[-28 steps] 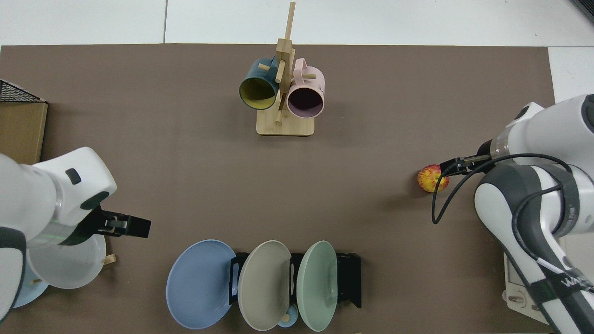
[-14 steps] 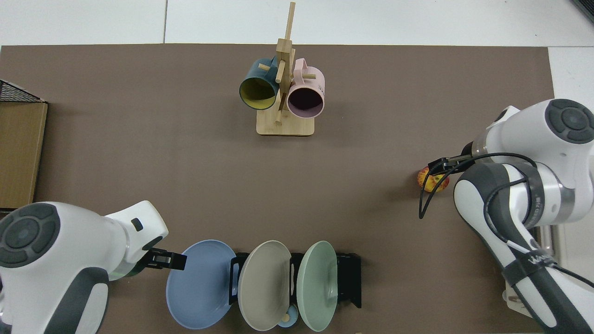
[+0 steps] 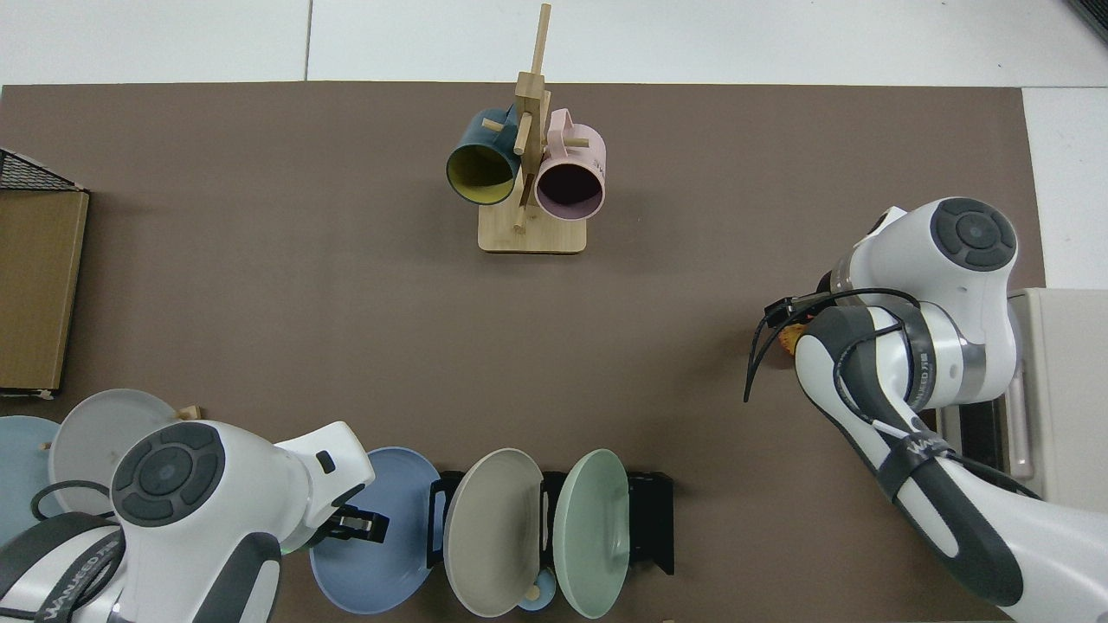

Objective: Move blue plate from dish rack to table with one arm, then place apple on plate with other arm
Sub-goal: 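Grasp the blue plate in the dish rack with the left gripper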

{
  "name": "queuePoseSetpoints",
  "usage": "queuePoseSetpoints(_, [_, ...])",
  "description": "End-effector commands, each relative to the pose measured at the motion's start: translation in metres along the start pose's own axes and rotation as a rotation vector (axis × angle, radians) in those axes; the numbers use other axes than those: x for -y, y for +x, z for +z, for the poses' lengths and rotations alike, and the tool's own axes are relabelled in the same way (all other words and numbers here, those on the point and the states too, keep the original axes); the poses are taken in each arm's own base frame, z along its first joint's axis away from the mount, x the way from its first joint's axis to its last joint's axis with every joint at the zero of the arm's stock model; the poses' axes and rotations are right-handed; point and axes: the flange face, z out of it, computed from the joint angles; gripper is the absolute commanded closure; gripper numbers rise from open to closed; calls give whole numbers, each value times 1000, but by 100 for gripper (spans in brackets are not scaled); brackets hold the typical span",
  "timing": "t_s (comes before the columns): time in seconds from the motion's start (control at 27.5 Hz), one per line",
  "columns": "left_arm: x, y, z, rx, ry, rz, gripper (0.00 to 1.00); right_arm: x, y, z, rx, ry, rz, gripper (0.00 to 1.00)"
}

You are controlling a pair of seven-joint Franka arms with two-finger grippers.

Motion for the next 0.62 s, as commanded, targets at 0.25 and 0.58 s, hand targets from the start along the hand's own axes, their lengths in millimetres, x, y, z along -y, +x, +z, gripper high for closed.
queuePoseSetpoints(0.25, [-14, -9, 0, -27, 18, -16, 100, -6, -14, 30, -7, 0, -18, 0])
queuePoseSetpoints(0.58, [-24, -7, -42, -52, 92, -65, 100, -9, -19, 47, -5, -2, -11, 1])
